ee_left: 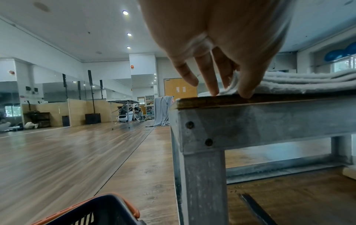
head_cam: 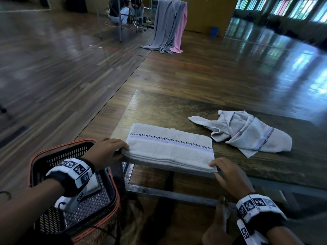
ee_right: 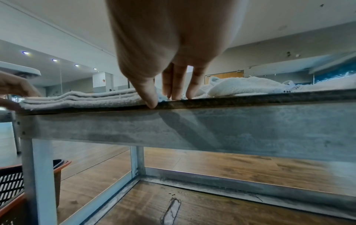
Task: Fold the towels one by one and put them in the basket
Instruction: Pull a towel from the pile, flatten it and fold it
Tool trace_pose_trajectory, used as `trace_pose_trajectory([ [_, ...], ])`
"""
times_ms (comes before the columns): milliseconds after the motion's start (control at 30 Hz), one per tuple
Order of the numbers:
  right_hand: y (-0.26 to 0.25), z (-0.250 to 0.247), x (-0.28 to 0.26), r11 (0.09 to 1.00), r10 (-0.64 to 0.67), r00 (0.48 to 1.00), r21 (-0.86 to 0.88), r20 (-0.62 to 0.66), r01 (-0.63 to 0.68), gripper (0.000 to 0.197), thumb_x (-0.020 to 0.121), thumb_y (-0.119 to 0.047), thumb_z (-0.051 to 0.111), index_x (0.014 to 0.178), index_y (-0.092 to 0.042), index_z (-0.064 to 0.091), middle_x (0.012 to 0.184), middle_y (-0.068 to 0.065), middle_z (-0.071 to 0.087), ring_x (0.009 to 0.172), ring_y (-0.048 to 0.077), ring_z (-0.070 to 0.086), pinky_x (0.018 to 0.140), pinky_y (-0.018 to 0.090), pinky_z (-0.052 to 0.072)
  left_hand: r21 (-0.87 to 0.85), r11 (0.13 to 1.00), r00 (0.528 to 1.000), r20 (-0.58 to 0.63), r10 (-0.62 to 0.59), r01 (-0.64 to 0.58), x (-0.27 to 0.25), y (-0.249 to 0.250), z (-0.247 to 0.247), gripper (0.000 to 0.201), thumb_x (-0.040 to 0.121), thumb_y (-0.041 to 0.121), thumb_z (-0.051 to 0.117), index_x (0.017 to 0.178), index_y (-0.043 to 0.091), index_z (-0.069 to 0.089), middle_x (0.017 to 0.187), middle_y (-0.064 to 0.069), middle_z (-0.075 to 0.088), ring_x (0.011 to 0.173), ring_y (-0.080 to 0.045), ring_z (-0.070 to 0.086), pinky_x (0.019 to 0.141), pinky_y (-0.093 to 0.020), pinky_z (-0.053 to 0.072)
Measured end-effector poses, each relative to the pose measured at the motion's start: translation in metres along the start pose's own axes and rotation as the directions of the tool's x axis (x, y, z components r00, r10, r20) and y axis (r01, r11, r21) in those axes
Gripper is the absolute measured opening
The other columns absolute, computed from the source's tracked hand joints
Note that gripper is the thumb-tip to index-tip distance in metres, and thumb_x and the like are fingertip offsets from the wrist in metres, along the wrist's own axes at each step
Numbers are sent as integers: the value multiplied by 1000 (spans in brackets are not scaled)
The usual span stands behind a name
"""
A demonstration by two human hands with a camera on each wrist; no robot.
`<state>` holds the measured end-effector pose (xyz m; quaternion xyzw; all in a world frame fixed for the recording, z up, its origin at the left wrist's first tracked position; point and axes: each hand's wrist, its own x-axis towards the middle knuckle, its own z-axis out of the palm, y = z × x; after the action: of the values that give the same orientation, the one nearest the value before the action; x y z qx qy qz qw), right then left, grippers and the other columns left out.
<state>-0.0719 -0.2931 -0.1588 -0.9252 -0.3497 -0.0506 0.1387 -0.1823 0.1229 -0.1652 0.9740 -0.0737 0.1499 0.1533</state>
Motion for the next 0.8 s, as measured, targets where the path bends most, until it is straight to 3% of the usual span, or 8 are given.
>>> trace_pose_trajectory([
  [167, 4, -4, 1, 972, 100, 994, 219, -55, -85, 26, 79, -8, 69, 100, -22, 64, 101, -6, 64, 93, 11, 62, 79, 28, 53, -45, 995, 996, -16, -86, 85, 3, 0, -2, 22, 75, 15, 73, 95, 24, 69, 97, 7, 72, 87, -17, 66, 83, -29, 41],
  [233, 2, -9, 5, 948, 125, 988, 304, -95, -91, 26, 78, -3, 70, 96, -21, 64, 96, -4, 64, 90, 12, 62, 80, 22, 50, -105, 992, 995, -56, -79, 73, 7, 0, -8, 21, 76, 11, 74, 93, 21, 70, 91, 9, 70, 82, -15, 66, 75, -20, 44],
  [300, 0, -20, 11, 919, 144, 978, 387, -151, -76, 28, 76, 1, 70, 91, -22, 63, 96, -3, 64, 90, 11, 61, 81, 10, 44, -244, 968, 992, -99, -79, 53, 13, 5, -20, 23, 77, 8, 73, 93, 25, 67, 90, 17, 66, 81, -6, 64, 71, -9, 43],
  [400, -1, -42, 20, 777, 249, 959, 620, -135, -114, 24, 80, 1, 66, 88, -21, 64, 99, -5, 67, 92, 2, 61, 82, 8, 45, -463, 885, 987, -118, -112, 45, 24, 11, -44, 19, 82, 14, 67, 90, 31, 62, 85, 18, 66, 79, 6, 59, 71, -6, 44],
  [500, 0, -65, 28, 521, 324, 944, 846, -69, -117, 22, 85, 1, 57, 90, -18, 66, 86, 0, 70, 78, -1, 64, 69, 8, 49, -685, 709, 980, 37, -195, 166, 35, 15, -68, 8, 79, 24, 64, 86, 28, 65, 80, 10, 68, 74, 1, 61, 67, -12, 49],
  [600, 1, -79, 36, 341, 345, 938, 929, 21, -146, 12, 77, -17, 62, 86, -15, 70, 80, -2, 72, 74, 5, 66, 64, 13, 52, -760, 610, 972, 121, -204, 222, 47, 12, -80, 11, 80, 21, 62, 90, 20, 68, 85, 5, 72, 79, -2, 64, 70, -11, 50],
  [700, 8, -76, 47, 307, 364, 919, 912, 150, -271, 21, 69, -28, 66, 83, -14, 73, 78, 1, 72, 75, 11, 66, 69, 22, 53, -739, 595, 948, 249, -196, 317, 60, 4, -79, 12, 86, 12, 59, 94, 16, 67, 89, 4, 71, 84, -4, 64, 75, -14, 52],
  [800, 16, -67, 62, 365, 360, 892, 839, 272, -403, 15, 78, -21, 64, 82, -9, 72, 84, 8, 70, 84, 21, 62, 80, 32, 46, -634, 646, 893, 409, -187, 425, 74, -6, -65, 10, 90, 8, 54, 94, 12, 62, 94, -5, 66, 89, -13, 61, 80, -24, 50],
])
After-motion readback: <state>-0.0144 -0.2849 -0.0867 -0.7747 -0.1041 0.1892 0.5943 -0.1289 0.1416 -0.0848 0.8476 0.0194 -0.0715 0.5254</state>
